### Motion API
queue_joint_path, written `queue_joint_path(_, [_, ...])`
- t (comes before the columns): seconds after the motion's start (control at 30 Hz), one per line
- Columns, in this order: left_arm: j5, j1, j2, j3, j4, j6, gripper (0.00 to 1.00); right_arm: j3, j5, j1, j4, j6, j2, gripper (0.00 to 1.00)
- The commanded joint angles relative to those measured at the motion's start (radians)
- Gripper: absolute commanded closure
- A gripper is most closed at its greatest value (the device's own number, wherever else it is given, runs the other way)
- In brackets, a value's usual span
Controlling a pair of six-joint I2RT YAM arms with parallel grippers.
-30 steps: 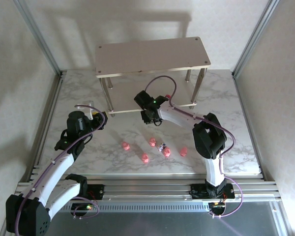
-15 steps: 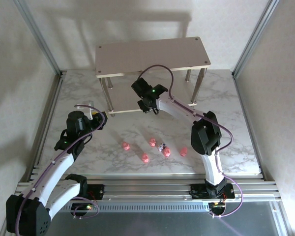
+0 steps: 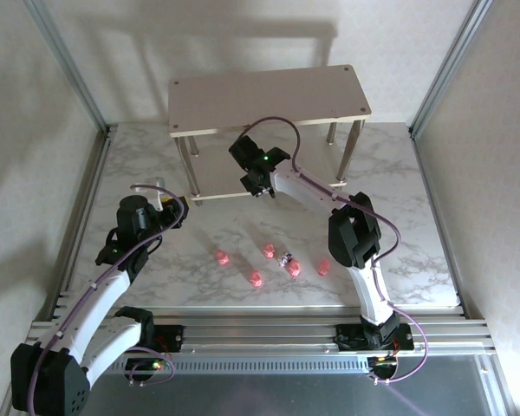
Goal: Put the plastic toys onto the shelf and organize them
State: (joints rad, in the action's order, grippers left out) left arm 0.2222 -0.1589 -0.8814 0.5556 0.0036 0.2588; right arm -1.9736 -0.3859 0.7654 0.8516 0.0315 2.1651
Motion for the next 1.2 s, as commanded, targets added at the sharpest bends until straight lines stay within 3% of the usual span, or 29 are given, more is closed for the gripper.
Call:
queue_joint_path(0.0, [0.013,0.012,0.009,-0.005,0.022,-0.004,0.55,-0.039,-0.005,-0.014,-0.015,-0.021,0.041,0.85])
queue_joint_path(0.83, [0.005,0.015,-0.005,0.0,0.012,-0.005,0.55,-0.086,0.063,-0.072,-0.04,-0.031,0.101,0.85])
queue_joint_path(1.17, [0.01,0.015,-0.006,0.0,0.012,-0.004,0.55,-0.088,0.083,-0.075,-0.026,-0.031,0.107,0.8])
